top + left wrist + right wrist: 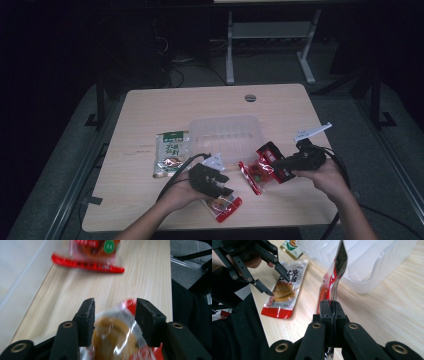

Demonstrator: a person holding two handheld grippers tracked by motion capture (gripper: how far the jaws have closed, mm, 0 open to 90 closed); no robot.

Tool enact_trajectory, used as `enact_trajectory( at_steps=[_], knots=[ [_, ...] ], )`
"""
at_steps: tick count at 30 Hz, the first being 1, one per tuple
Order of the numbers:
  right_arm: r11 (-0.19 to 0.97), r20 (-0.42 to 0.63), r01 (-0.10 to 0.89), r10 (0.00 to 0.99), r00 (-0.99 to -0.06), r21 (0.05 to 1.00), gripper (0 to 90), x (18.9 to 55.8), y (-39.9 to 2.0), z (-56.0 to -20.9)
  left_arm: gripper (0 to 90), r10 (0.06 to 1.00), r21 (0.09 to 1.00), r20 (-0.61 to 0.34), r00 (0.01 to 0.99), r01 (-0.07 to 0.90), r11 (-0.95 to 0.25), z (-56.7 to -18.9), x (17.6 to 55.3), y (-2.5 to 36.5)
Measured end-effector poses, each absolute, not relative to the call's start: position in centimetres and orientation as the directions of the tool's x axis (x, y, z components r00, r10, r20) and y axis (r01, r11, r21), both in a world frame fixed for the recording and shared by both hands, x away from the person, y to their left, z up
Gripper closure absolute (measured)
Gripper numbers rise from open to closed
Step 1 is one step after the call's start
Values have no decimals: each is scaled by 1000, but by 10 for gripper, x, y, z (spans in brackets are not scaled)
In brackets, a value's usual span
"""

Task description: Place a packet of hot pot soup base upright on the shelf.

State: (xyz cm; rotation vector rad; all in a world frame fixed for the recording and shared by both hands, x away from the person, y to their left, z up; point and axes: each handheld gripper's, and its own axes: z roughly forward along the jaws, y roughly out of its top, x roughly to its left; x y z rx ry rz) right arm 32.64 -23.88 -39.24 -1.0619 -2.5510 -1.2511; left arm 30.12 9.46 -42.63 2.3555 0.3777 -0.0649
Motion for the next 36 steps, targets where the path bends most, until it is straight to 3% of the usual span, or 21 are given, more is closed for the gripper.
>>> enact_trajectory(
  at_steps=[6, 24, 36],
  knots=[
    [421, 359, 608, 533, -766, 673, 899, 325, -235, -379, 396, 306, 677, -174, 936, 339, -653, -423, 299, 123],
    [387, 336, 559, 508, -793, 734, 898, 338, -217, -330, 219, 452, 691, -147, 880, 418, -589, -414, 286, 195],
    [368, 327, 562, 533, -780, 741, 898, 368, -193, -316, 192, 483, 681, -119, 867, 425, -596, -419, 281, 219]
  ],
)
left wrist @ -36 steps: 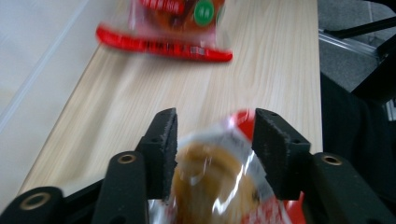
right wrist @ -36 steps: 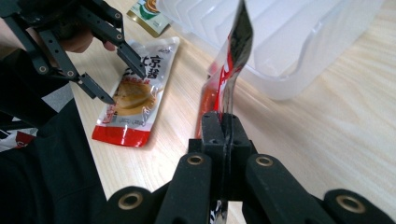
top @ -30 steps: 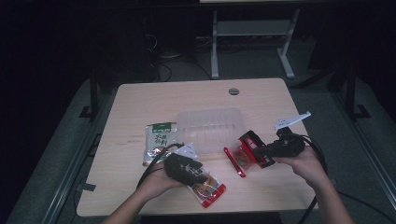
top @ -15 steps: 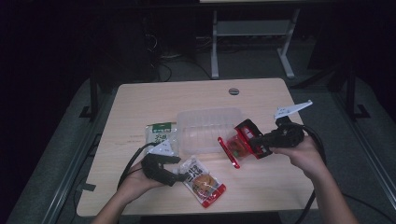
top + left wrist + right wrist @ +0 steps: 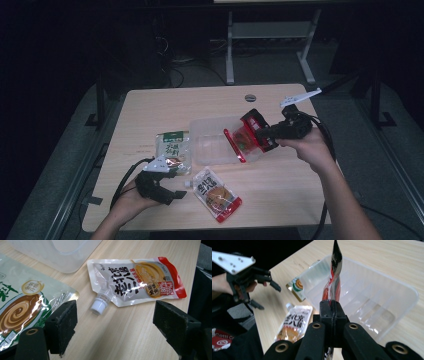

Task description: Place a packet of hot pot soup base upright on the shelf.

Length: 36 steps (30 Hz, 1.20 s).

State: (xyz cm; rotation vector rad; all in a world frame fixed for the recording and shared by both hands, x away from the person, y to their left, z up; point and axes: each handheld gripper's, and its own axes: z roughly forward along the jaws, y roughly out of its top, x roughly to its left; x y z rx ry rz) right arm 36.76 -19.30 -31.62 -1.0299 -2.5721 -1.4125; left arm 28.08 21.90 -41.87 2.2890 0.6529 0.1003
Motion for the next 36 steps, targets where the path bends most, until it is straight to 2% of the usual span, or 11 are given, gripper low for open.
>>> enact_trajectory(
  at_steps=[12, 22, 36],
  knots=[
    [369, 322, 553, 527, -787, 747, 898, 396, -155, -312, 191, 501, 676, -99, 860, 428, -600, -422, 278, 225],
    [383, 317, 551, 525, -790, 742, 897, 408, -129, -316, 191, 506, 681, -104, 856, 432, -591, -423, 277, 225],
    [429, 276, 569, 572, -772, 701, 894, 414, -110, -329, 192, 501, 678, -111, 858, 434, -594, -423, 277, 224]
  ],
)
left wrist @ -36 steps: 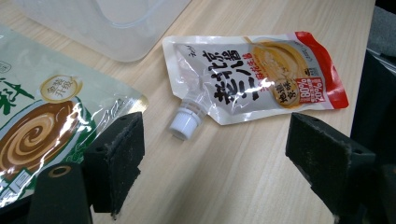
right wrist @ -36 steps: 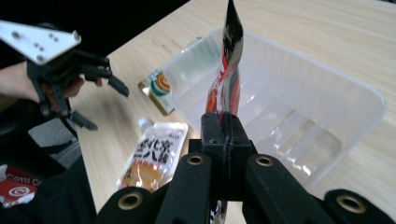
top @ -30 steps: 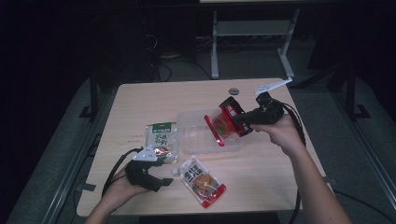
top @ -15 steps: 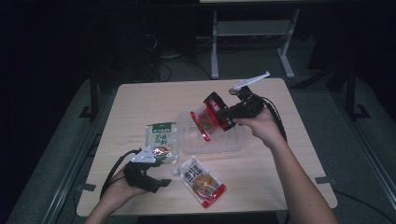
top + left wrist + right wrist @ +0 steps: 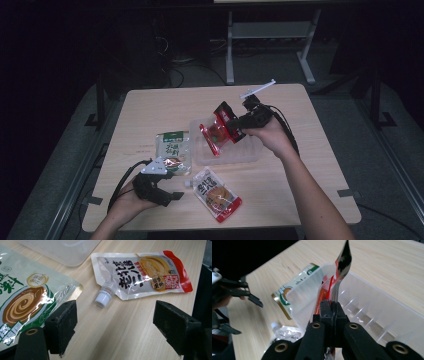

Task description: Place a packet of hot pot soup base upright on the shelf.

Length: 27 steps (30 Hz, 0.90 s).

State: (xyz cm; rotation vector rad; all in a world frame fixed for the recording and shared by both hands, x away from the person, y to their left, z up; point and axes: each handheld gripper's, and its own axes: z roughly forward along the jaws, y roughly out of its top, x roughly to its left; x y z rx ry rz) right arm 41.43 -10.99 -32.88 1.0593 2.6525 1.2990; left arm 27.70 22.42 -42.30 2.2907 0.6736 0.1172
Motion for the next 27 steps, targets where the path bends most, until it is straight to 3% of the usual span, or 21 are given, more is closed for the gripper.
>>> enact_trajectory(
  at_steps=[9, 13, 17, 19, 27],
  knots=[
    [431, 263, 586, 604, -753, 687, 892, 415, -109, -331, 192, 498, 678, -106, 861, 429, -597, -423, 278, 225],
    [436, 269, 587, 597, -756, 682, 839, 415, -110, -331, 192, 497, 679, -105, 861, 427, -597, -422, 278, 224],
    [447, 269, 587, 591, -760, 675, 843, 415, -107, -334, 192, 494, 679, -105, 863, 426, -599, -422, 279, 223],
    [448, 260, 585, 598, -758, 676, 890, 415, -107, -334, 192, 493, 679, -103, 864, 423, -600, -422, 279, 223],
    [399, 250, 603, 651, -717, 690, 894, 415, -114, -330, 192, 492, 678, -107, 864, 425, -600, -422, 280, 223]
  ],
)
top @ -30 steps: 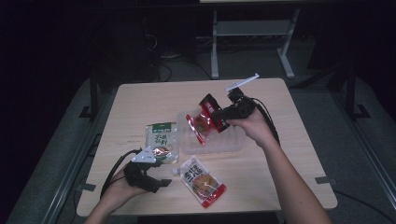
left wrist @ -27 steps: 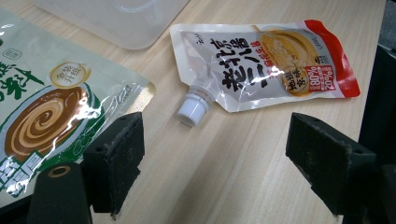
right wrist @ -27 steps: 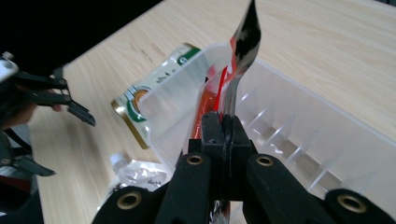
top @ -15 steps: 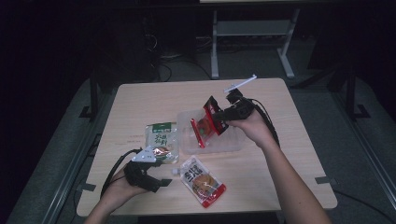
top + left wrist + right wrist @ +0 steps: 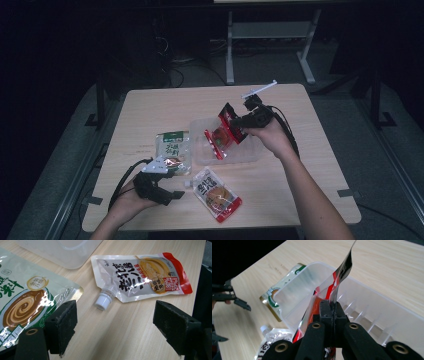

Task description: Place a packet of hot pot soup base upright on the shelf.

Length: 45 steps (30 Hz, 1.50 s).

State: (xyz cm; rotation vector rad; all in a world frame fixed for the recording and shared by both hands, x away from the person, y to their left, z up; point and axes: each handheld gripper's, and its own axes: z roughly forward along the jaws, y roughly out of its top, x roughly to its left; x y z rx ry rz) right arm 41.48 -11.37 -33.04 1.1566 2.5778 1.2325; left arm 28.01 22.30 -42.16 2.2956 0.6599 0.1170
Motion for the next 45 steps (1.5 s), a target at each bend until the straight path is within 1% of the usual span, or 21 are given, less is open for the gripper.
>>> enact_trajectory(
  at_steps=[8, 12, 14, 18, 21, 24, 27, 30, 32, 36, 38, 39, 40, 43, 45],
  knots=[
    [343, 262, 626, 692, -673, 700, 893, 416, -118, -328, 192, 492, 682, -107, 864, 424, -596, -422, 280, 222],
    [334, 261, 629, 702, -663, 702, 893, 417, -117, -328, 192, 491, 681, -106, 865, 423, -597, -422, 281, 222],
    [339, 265, 635, 700, -663, 695, 893, 418, -116, -328, 192, 489, 681, -104, 866, 421, -600, -422, 281, 222],
    [354, 230, 638, 725, -649, 684, 891, 417, -114, -329, 192, 490, 680, -107, 865, 423, -599, -423, 280, 223],
    [359, 238, 641, 719, -653, 678, 872, 415, -115, -330, 192, 490, 676, -112, 864, 428, -599, -423, 280, 222],
    [376, 200, 631, 732, -652, 679, 883, 412, -114, -329, 191, 488, 674, -117, 865, 430, -600, -423, 280, 221],
    [380, 219, 639, 721, -657, 668, 856, 411, -113, -330, 191, 486, 679, -110, 867, 423, -600, -424, 281, 221],
    [420, 210, 637, 705, -677, 646, 807, 410, -107, -337, 191, 485, 675, -108, 868, 422, -606, -423, 281, 220],
    [429, 207, 638, 703, -680, 640, 800, 410, -104, -339, 191, 484, 675, -107, 869, 420, -606, -423, 281, 220],
    [425, 209, 642, 707, -675, 638, 804, 411, -107, -339, 191, 484, 672, -108, 868, 422, -608, -423, 281, 221],
    [404, 209, 649, 724, -658, 645, 831, 410, -113, -336, 191, 484, 674, -107, 869, 421, -608, -423, 282, 222],
    [404, 209, 649, 724, -658, 645, 831, 410, -113, -336, 191, 482, 673, -105, 870, 419, -610, -423, 282, 222],
    [402, 207, 647, 724, -658, 648, 853, 411, -115, -335, 191, 482, 676, -108, 869, 420, -606, -423, 282, 222],
    [390, 219, 657, 729, -648, 645, 859, 409, -121, -333, 191, 484, 677, -111, 868, 422, -603, -422, 282, 221],
    [400, 210, 645, 722, -660, 652, 849, 408, -125, -332, 191, 483, 675, -109, 869, 421, -605, -422, 282, 221]
  ],
)
